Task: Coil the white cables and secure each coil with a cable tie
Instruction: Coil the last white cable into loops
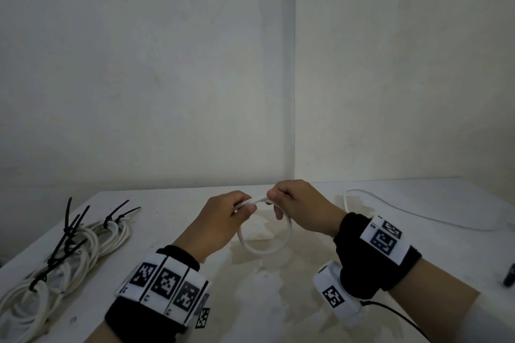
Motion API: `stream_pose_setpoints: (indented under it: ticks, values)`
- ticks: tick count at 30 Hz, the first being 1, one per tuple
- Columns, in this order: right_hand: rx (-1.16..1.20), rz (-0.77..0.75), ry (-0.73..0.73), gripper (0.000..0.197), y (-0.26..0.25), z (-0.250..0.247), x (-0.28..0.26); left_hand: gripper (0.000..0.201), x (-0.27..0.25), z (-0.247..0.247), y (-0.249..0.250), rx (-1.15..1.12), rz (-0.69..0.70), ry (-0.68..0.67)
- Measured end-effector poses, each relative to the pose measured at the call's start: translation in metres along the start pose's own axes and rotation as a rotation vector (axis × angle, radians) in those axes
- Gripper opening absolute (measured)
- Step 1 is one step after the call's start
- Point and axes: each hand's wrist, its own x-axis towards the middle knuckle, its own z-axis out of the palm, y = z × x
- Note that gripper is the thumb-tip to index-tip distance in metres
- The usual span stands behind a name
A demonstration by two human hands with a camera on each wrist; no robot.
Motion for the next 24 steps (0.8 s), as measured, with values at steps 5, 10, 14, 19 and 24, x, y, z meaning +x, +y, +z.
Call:
stream_pose_setpoints:
  ticks: [5,10,14,19,24]
  values:
    - [0.001,0.018,-0.115,0.029,0.003,0.003,-0.001,0.009,-0.002,0.0,-0.001,0.035,-0.003,0.034]
    - [0.031,-0.015,-0.119,0.025,0.002,-0.003,0.001,0.011,-0.001,0.0,0.001,0.006,-0.005,0.096]
    - [0.046,-0.024,-0.09,0.027,0.002,-0.003,0.004,0.009,-0.001,0.001,0.002,-0.031,-0.04,0.098]
    - [0.028,-0.006,-0.027,0.03,0.011,-0.006,0.004,0.021,-0.006,-0.006,0.0,-0.174,-0.199,0.063]
    - [0.018,0.007,0.03,0.032,0.018,-0.007,0.003,0.024,-0.015,-0.018,-0.003,-0.313,-0.243,-0.071]
